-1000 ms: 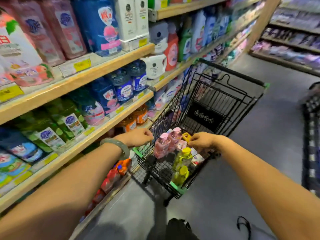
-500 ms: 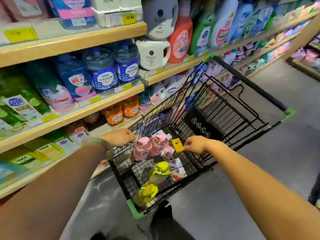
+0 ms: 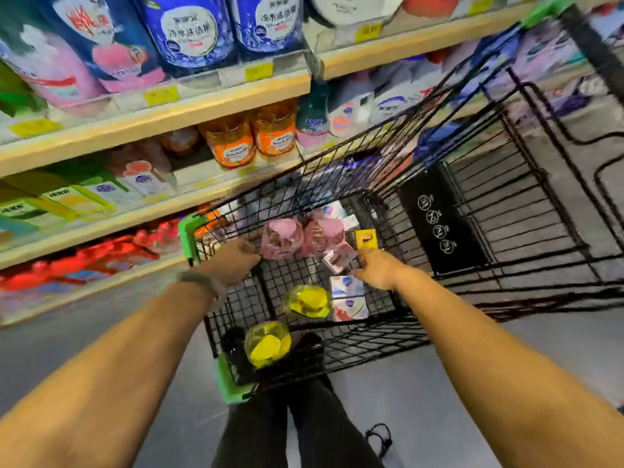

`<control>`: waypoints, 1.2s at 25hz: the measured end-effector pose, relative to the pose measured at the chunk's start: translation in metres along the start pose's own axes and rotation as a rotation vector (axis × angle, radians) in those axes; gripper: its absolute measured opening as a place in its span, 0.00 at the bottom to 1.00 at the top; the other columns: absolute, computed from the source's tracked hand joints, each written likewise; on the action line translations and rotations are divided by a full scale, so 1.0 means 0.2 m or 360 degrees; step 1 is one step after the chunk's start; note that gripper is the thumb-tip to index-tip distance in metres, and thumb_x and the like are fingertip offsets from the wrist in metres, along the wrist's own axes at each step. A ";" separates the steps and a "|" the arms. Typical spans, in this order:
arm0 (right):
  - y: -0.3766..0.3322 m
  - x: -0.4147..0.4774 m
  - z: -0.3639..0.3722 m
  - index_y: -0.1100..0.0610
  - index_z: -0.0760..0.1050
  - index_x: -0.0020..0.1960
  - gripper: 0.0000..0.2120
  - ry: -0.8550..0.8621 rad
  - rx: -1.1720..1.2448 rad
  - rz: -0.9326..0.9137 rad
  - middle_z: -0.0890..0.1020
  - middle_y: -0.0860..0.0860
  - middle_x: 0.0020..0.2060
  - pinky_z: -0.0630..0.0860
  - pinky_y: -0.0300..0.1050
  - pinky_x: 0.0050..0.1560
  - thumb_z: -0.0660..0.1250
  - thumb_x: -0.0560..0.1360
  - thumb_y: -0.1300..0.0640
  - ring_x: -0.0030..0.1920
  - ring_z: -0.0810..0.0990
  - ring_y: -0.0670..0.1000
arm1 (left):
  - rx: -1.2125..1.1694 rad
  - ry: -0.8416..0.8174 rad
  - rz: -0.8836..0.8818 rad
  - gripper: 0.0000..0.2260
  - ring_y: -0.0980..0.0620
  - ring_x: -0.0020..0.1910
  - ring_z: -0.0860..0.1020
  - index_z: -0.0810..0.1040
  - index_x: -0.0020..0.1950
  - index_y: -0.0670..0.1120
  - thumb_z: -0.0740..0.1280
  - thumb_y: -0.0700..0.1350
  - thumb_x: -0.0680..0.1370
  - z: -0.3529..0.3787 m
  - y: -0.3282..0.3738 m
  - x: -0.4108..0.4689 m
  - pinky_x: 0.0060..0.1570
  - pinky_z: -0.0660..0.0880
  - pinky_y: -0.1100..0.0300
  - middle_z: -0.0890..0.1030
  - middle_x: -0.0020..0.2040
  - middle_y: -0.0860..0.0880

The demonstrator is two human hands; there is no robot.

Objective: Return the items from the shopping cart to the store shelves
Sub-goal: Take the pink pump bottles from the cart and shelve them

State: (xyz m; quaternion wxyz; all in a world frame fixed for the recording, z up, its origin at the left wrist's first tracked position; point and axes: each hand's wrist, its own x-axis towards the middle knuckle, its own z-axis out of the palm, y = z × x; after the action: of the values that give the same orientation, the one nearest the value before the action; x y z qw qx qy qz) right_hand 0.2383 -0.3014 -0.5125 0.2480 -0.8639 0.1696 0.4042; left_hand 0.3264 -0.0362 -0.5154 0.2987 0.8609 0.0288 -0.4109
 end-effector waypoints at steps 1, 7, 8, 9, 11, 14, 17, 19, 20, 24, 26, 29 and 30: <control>0.01 0.10 0.02 0.59 0.64 0.71 0.26 0.0027 0.0068 -0.0017 0.73 0.58 0.65 0.72 0.49 0.61 0.66 0.76 0.53 0.65 0.73 0.60 | 0.0076 0.0040 0.0014 0.10 0.40 0.51 0.78 0.79 0.52 0.35 0.67 0.40 0.75 0.03 0.00 0.06 0.47 0.72 0.54 0.80 0.51 0.37; 0.12 0.65 0.22 0.51 0.49 0.78 0.50 0.0325 0.0233 -0.0076 0.53 0.57 0.77 0.62 0.50 0.72 0.77 0.66 0.57 0.76 0.55 0.59 | 0.0197 0.0051 0.0069 0.29 0.41 0.69 0.68 0.63 0.73 0.41 0.68 0.42 0.74 0.22 -0.15 0.52 0.68 0.65 0.51 0.69 0.70 0.41; 0.14 0.72 0.26 0.49 0.48 0.78 0.53 0.0356 0.0326 -0.0130 0.54 0.56 0.77 0.63 0.53 0.72 0.78 0.64 0.57 0.76 0.56 0.59 | 0.0195 0.0007 0.0071 0.30 0.40 0.70 0.66 0.63 0.73 0.40 0.69 0.41 0.74 0.25 -0.17 0.58 0.69 0.64 0.49 0.67 0.71 0.40; 0.15 0.78 0.30 0.49 0.50 0.77 0.54 0.0431 0.0435 -0.0189 0.58 0.56 0.76 0.67 0.55 0.70 0.79 0.61 0.57 0.74 0.60 0.59 | 0.0175 -0.0027 0.0084 0.31 0.40 0.71 0.65 0.62 0.74 0.40 0.71 0.41 0.73 0.27 -0.19 0.64 0.70 0.62 0.50 0.67 0.72 0.40; 0.16 0.86 0.34 0.54 0.61 0.72 0.47 0.0652 0.0607 -0.0298 0.70 0.57 0.68 0.72 0.50 0.66 0.81 0.59 0.57 0.67 0.71 0.58 | 0.0108 0.0060 0.0203 0.36 0.42 0.69 0.67 0.60 0.73 0.41 0.74 0.40 0.69 0.30 -0.20 0.73 0.68 0.64 0.52 0.67 0.71 0.41; 0.11 0.89 0.32 0.58 0.63 0.71 0.46 0.0735 0.0734 -0.0392 0.69 0.46 0.63 0.65 0.24 0.59 0.82 0.59 0.59 0.61 0.71 0.45 | 0.0105 0.0111 0.0501 0.40 0.47 0.53 0.76 0.57 0.70 0.42 0.77 0.39 0.65 0.30 -0.20 0.78 0.47 0.75 0.57 0.73 0.58 0.46; 0.07 0.86 0.35 0.59 0.68 0.67 0.43 0.0794 0.0693 -0.0331 0.71 0.44 0.56 0.66 0.20 0.46 0.83 0.57 0.52 0.55 0.73 0.44 | 0.0314 0.0156 0.0597 0.38 0.46 0.56 0.77 0.61 0.71 0.47 0.77 0.46 0.66 0.33 -0.19 0.75 0.51 0.72 0.57 0.75 0.61 0.49; 0.05 0.79 0.39 0.57 0.71 0.64 0.41 0.0880 0.0710 -0.0271 0.76 0.47 0.54 0.72 0.32 0.47 0.82 0.56 0.46 0.53 0.78 0.48 | 0.0379 0.0244 0.0543 0.36 0.45 0.58 0.78 0.65 0.68 0.48 0.77 0.53 0.66 0.34 -0.19 0.69 0.54 0.74 0.55 0.77 0.62 0.47; 0.03 0.73 0.38 0.56 0.72 0.63 0.39 0.0927 0.0721 -0.0258 0.76 0.48 0.54 0.73 0.38 0.48 0.81 0.56 0.47 0.54 0.78 0.50 | 0.0353 0.0249 0.0502 0.35 0.45 0.57 0.79 0.66 0.67 0.49 0.76 0.56 0.65 0.33 -0.19 0.65 0.53 0.76 0.54 0.78 0.61 0.48; -0.03 0.47 0.24 0.58 0.71 0.61 0.33 0.0954 0.0603 -0.0118 0.70 0.48 0.49 0.68 0.40 0.45 0.80 0.61 0.52 0.47 0.71 0.47 | 0.0172 0.0221 0.0311 0.34 0.48 0.51 0.80 0.67 0.64 0.51 0.75 0.61 0.63 0.21 -0.13 0.44 0.47 0.75 0.57 0.78 0.56 0.55; -0.08 0.32 0.11 0.58 0.70 0.60 0.34 0.0977 0.0558 -0.0115 0.71 0.48 0.48 0.70 0.41 0.44 0.80 0.60 0.48 0.47 0.73 0.47 | 0.0150 0.0259 0.0319 0.34 0.50 0.49 0.79 0.68 0.62 0.53 0.73 0.66 0.62 0.07 -0.03 0.28 0.46 0.73 0.58 0.78 0.54 0.57; -0.18 0.07 -0.11 0.55 0.71 0.60 0.35 0.1031 0.0539 -0.0164 0.76 0.49 0.50 0.72 0.42 0.45 0.78 0.59 0.41 0.51 0.79 0.52 | 0.0189 0.0317 0.0450 0.37 0.52 0.51 0.77 0.68 0.65 0.52 0.71 0.68 0.62 -0.16 0.14 0.05 0.48 0.72 0.59 0.77 0.53 0.56; -0.23 -0.04 -0.21 0.55 0.71 0.59 0.35 0.1061 0.0510 -0.0188 0.76 0.50 0.50 0.72 0.43 0.45 0.78 0.59 0.39 0.51 0.79 0.53 | 0.0234 0.0351 0.0507 0.38 0.51 0.52 0.77 0.67 0.65 0.52 0.72 0.68 0.62 -0.26 0.21 -0.04 0.50 0.73 0.59 0.78 0.54 0.55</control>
State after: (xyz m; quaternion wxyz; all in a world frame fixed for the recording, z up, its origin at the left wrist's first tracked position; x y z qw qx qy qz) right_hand 0.2827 -0.2863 -0.4701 0.3340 -0.9066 0.2520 0.0540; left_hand 0.3689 -0.0407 -0.4630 0.2914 0.9138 -0.1053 -0.2627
